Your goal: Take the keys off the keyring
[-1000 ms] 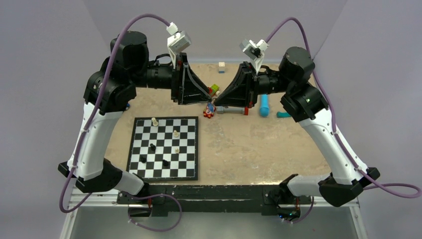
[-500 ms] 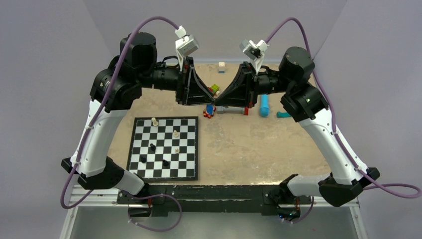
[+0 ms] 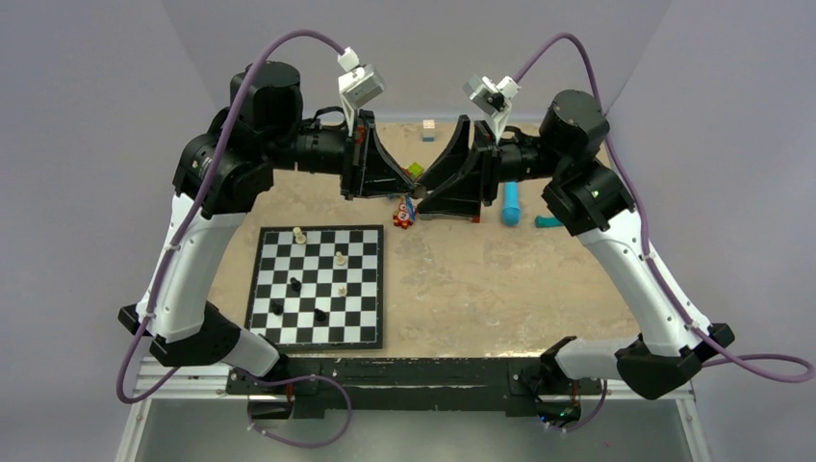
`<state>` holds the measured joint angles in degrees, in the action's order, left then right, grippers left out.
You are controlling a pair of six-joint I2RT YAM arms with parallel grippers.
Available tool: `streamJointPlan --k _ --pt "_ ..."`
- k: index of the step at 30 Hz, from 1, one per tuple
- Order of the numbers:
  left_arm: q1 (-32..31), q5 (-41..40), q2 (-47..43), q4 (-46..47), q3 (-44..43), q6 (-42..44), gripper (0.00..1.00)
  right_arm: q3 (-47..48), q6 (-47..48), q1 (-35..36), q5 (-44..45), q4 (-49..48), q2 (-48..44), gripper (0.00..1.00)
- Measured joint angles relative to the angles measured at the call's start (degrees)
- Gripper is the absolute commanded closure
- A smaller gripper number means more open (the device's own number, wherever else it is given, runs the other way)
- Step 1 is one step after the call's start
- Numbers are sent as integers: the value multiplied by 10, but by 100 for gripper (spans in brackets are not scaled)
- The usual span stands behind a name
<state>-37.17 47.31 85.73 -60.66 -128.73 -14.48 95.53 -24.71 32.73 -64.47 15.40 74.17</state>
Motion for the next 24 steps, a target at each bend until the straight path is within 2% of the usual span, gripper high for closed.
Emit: streamJointPlan --k 3,7,24 --pt "0 -5 -2 23 10 -16 100 0 -11 0 0 -20 0 52" --pt "0 -4 -5 51 20 -41 100 0 -28 -1 6 -48 0 70" --pt "-1 -29 -48 104 53 -62 100 0 -66 0 4 -95 8 74"
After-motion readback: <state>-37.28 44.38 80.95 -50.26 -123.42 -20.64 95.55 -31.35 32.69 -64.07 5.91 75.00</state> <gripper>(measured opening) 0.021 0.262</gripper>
